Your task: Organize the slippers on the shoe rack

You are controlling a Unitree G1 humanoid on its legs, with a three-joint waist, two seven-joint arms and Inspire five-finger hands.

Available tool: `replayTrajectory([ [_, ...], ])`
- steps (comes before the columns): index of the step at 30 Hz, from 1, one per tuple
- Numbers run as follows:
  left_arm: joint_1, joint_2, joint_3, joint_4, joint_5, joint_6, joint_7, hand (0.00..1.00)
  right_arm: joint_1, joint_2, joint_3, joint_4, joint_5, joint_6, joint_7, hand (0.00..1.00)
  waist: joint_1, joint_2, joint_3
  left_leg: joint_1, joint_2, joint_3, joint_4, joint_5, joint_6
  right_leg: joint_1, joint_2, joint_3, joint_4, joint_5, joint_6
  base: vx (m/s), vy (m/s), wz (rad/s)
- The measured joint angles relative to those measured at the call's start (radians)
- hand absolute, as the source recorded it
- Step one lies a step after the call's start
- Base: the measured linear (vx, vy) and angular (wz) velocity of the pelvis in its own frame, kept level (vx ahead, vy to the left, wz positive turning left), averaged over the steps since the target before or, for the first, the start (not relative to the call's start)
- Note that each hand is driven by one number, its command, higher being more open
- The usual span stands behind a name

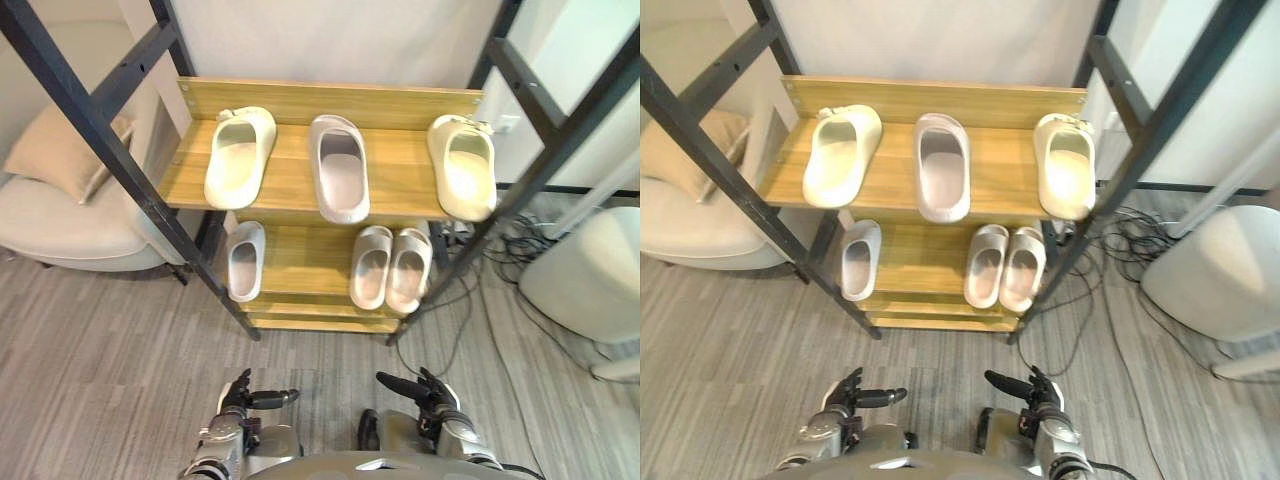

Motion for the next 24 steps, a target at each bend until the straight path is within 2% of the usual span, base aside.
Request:
replayTrajectory([
  [1,-0.001,-0.003,0.0,0.0,0.012,0.001,-0.001,1.0,0.009,-0.001,-0.02,-0.003,0.0,0.001,-0.001,1.0,-0.009,0.006,0.002,-0.012,0.015,0.0,0.049,0.001,-0.03,0.044,0.004,-0.021,-0.041,0.0,0.0,0.29,-0.108,0.3],
  [2,-0.002,-0.004,0.0,-0.001,0.013,0.001,-0.001,1.0,0.015,-0.001,-0.027,-0.007,0.0,0.001,-0.001,1.0,-0.009,0.006,0.002,-0.017,0.019,0.0,0.073,0.002,-0.035,0.057,0.004,-0.028,-0.053,0.0,-0.001,0.26,-0.101,0.56],
  [3,-0.003,-0.006,0.012,-0.018,0.025,0.0,-0.001,1.0,0.042,0.005,-0.045,-0.02,0.003,0.001,-0.007,1.0,-0.006,-0.003,0.008,-0.076,0.038,0.013,0.248,0.017,-0.064,0.132,-0.002,-0.059,-0.109,0.0,-0.001,0.2,-0.065,0.47],
  [5,0.001,-0.006,0.036,-0.029,0.028,-0.002,-0.001,1.0,0.062,0.006,-0.043,-0.027,0.003,0.001,-0.012,1.0,-0.001,-0.012,0.012,-0.108,0.068,0.054,0.342,0.0,-0.066,0.182,-0.005,-0.07,-0.14,0.0,-0.001,0.21,0.007,0.35],
  [6,0.004,-0.009,0.042,-0.043,0.027,-0.002,0.002,1.0,0.066,0.006,-0.043,-0.031,0.009,0.001,-0.016,1.0,0.0,-0.011,0.013,-0.147,0.098,0.098,0.385,-0.025,-0.054,0.213,-0.013,-0.072,-0.158,0.0,-0.001,0.22,0.125,0.17],
  [8,0.0,-0.009,0.039,-0.052,0.027,-0.003,0.001,1.0,0.058,0.008,-0.043,-0.035,0.009,0.001,-0.015,1.0,0.003,-0.01,0.014,-0.203,0.109,0.111,0.298,-0.019,-0.041,0.227,-0.034,-0.075,-0.166,0.001,0.01,0.17,0.218,0.07],
  [9,0.001,-0.016,0.037,-0.05,0.027,-0.003,0.002,1.0,0.059,0.005,-0.043,-0.049,0.009,0.002,-0.014,1.0,0.004,0.005,0.007,-0.208,0.108,0.098,0.13,0.095,-0.028,0.232,-0.036,-0.078,-0.165,-0.003,0.047,0.15,0.252,0.08],
  [10,-0.01,-0.005,0.031,-0.04,0.027,-0.002,0.002,1.0,0.059,0.015,-0.042,-0.053,0.01,0.002,-0.016,1.0,0.008,-0.017,0.012,-0.185,0.064,0.095,0.103,0.098,-0.018,0.243,-0.063,-0.073,-0.181,-0.011,0.07,0.17,0.287,0.21],
  [11,-0.009,0.01,0.018,-0.039,0.027,-0.003,0.005,1.0,0.059,0.031,-0.031,-0.053,0.009,0.001,-0.014,1.0,0.004,-0.041,0.009,-0.173,0.028,0.087,0.066,0.109,-0.01,0.246,-0.077,-0.057,-0.209,-0.011,0.071,0.12,0.154,0.31],
  [13,-0.015,0.023,0.003,-0.033,0.026,-0.003,0.003,1.0,0.056,0.04,-0.029,-0.05,0.008,0.002,-0.008,1.0,0.004,-0.059,0.008,-0.173,0.002,0.076,0.054,0.116,0.0,0.259,-0.078,-0.042,-0.242,-0.011,0.07,0.08,0.083,0.36],
  [18,-0.016,0.034,-0.015,-0.016,0.026,-0.003,0.002,1.0,0.035,0.049,0.008,-0.04,0.0,-0.001,0.01,1.0,0.007,-0.052,0.009,-0.118,-0.025,0.055,0.01,0.126,0.002,0.313,-0.077,-0.029,-0.271,0.01,0.08,0.03,0.006,0.12],
  [24,-0.012,0.039,-0.054,-0.011,0.032,-0.002,-0.014,1.0,0.02,0.028,0.071,-0.009,-0.032,0.0,0.024,1.0,-0.008,-0.052,0.005,-0.082,-0.037,0.029,-0.127,0.209,-0.009,0.292,-0.065,-0.027,-0.28,0.028,0.071,-0.05,-0.064,0.02],
])
